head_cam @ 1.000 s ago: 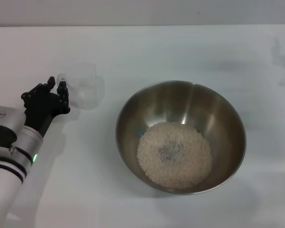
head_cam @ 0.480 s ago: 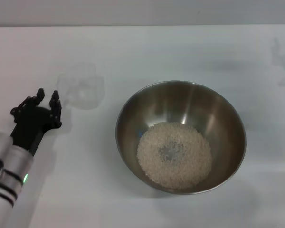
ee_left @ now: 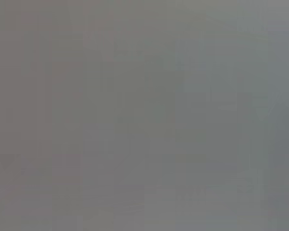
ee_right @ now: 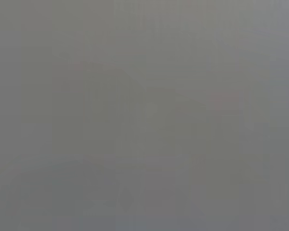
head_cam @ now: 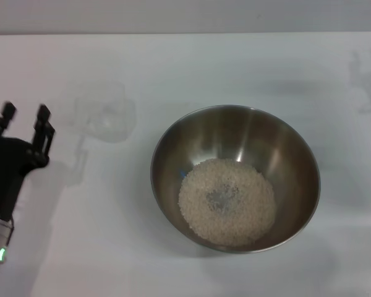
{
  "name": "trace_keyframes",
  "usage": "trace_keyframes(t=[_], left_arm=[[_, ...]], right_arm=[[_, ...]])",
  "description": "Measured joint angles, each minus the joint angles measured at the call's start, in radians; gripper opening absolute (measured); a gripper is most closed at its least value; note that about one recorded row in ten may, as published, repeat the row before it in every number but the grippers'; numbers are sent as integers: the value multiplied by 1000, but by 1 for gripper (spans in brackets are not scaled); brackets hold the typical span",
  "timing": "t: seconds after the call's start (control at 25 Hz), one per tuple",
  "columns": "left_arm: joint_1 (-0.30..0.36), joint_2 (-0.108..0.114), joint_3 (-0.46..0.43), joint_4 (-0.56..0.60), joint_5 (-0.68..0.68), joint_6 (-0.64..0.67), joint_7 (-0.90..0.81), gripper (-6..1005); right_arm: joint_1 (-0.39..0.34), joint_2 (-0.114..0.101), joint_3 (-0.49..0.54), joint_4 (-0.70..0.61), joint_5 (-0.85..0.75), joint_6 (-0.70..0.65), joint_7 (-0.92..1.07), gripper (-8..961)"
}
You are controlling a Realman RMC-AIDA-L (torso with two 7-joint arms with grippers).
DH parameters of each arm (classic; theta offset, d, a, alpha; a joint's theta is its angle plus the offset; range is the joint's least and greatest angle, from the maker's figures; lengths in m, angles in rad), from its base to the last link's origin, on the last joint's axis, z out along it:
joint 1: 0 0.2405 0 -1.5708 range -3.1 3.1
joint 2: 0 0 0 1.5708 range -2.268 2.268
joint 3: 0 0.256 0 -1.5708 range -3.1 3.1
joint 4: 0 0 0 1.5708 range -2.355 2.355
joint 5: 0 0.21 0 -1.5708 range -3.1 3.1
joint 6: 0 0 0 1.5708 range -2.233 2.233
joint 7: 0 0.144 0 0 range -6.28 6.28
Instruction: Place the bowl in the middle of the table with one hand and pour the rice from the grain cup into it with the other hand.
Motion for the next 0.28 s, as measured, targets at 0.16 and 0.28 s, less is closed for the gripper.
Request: trace_keyframes(t=[0.16, 0.28], left_arm=[[-40, -1, -6, 15, -2, 56, -18, 499], [-72, -2, -8, 26, -5, 60, -19, 499]], right_arm=[[-2, 6, -6, 0, -1, 4, 3, 357], [-2, 8, -12, 0, -1, 17, 5, 357]])
